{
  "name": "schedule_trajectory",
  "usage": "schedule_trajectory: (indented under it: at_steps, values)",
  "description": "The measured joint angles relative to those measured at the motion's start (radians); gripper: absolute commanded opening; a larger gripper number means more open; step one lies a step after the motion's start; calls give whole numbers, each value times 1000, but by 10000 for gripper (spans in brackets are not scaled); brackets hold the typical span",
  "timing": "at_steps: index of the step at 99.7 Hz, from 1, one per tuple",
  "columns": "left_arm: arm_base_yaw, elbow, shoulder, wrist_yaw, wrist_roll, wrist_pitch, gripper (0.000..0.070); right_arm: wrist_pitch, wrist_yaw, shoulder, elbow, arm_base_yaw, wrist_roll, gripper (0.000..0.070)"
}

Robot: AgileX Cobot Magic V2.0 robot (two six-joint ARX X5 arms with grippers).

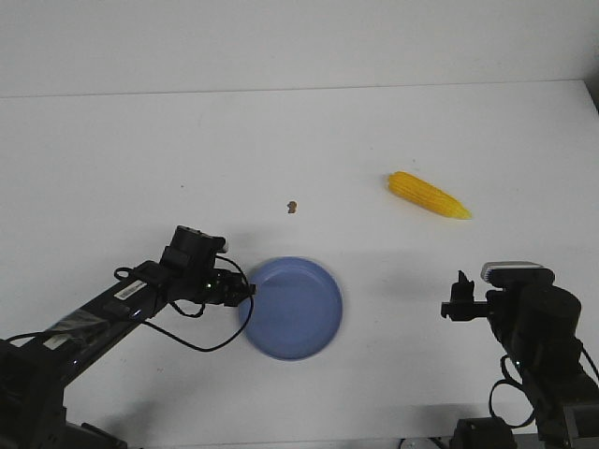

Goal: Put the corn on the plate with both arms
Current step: 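Push the blue plate with the left gripper toward the table center, then withdraw the left gripper from the plate toward the robot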

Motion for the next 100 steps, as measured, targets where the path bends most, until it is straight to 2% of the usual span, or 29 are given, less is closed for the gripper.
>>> schedule_trajectory:
  at_steps: [23, 27, 32, 44, 50, 58, 73, 87, 100]
  values:
    - [-3, 0, 0, 2, 0, 5, 19, 0, 0, 0, 0, 0, 0, 498]
    - [-3, 0, 0, 2, 0, 3, 45, 0, 0, 0, 0, 0, 0, 498]
    - [-3, 0, 0, 3, 0, 0, 146, 0, 0, 0, 0, 0, 0, 498]
    - [-3, 0, 0, 8, -3, -7, 482, 0, 0, 0, 0, 0, 0, 498]
    - [-3, 1, -1, 19, -3, -9, 555, 0, 0, 0, 0, 0, 0, 498]
    - [-5, 4, -10, 23, -2, -6, 585, 0, 0, 0, 0, 0, 0, 498]
    - [14, 4, -25, 27, 0, -8, 586, 0, 0, 0, 0, 0, 0, 498]
    - [80, 3, -88, 4, 11, -16, 586, 0, 0, 0, 0, 0, 0, 498]
    - [166, 3, -209, -42, 63, -22, 585, 0, 0, 0, 0, 0, 0, 498]
